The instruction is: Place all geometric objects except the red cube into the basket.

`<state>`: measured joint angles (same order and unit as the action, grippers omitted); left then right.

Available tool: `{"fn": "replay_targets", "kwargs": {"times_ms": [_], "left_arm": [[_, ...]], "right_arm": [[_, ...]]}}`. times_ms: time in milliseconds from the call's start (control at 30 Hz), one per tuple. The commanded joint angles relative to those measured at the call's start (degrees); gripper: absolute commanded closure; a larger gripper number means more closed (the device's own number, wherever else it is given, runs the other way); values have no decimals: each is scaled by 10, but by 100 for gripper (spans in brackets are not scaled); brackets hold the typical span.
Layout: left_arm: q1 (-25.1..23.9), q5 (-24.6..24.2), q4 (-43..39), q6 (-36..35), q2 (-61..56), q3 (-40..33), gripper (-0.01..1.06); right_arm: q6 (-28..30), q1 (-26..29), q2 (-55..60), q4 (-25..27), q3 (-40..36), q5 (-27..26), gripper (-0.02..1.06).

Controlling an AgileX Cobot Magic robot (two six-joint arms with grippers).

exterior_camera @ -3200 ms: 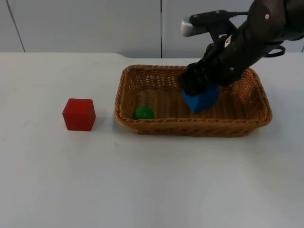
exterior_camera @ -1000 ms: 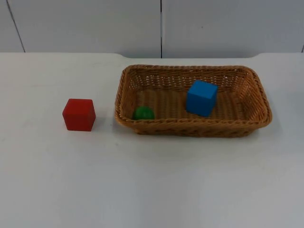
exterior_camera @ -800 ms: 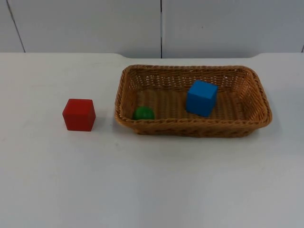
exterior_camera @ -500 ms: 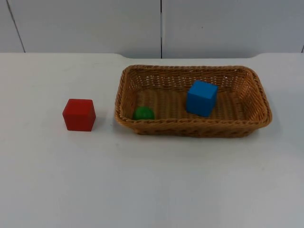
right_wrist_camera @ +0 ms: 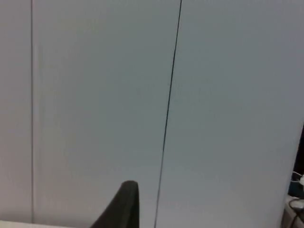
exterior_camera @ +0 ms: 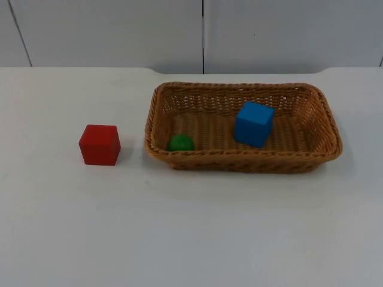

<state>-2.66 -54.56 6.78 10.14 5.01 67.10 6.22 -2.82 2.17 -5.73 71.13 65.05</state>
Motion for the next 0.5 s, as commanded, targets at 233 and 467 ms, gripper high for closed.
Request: {"fn": "replay_targets", "kwargs": {"times_ms": [233, 467], "left_arm": [[13, -91, 2, 16, -17, 61, 0], [21, -137, -38, -23, -50, 15, 0]], "right_arm": [[23, -4, -22, 44, 24, 49, 0], [-13, -4, -22, 44, -10, 49, 0]]}}
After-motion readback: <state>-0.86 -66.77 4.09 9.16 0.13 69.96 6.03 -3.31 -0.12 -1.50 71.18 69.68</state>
